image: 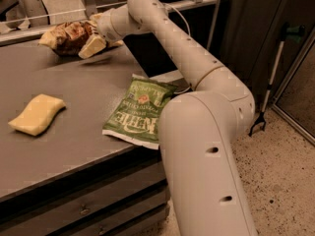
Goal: Move brown chip bag near sponge
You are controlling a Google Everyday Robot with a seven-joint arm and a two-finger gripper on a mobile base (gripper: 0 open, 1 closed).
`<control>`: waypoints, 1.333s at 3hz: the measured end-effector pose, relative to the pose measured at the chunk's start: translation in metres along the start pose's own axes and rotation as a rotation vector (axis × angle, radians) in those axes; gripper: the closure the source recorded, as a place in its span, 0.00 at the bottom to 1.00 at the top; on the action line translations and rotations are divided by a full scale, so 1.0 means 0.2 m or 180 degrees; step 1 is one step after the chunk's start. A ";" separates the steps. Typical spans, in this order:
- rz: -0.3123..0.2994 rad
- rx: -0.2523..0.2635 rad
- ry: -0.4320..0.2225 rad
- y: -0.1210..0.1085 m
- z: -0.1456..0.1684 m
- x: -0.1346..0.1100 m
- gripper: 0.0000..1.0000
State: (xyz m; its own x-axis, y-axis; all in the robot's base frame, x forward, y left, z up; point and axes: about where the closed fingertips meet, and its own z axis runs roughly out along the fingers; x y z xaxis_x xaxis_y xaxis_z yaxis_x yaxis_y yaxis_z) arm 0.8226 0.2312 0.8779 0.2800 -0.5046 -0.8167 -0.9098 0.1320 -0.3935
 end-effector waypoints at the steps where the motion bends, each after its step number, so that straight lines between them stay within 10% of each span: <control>1: -0.0014 -0.0026 0.0021 0.00 0.00 0.00 0.40; 4: -0.0094 -0.0020 -0.0087 0.02 -0.03 -0.06 1.00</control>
Offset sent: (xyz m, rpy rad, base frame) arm -0.0014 -0.0070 0.0082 -0.0063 -0.0132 0.0084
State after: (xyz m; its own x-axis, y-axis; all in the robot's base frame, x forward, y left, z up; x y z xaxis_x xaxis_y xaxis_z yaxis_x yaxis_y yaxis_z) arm 0.8148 0.2322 0.8886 0.3149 -0.4848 -0.8160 -0.9029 0.1118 -0.4150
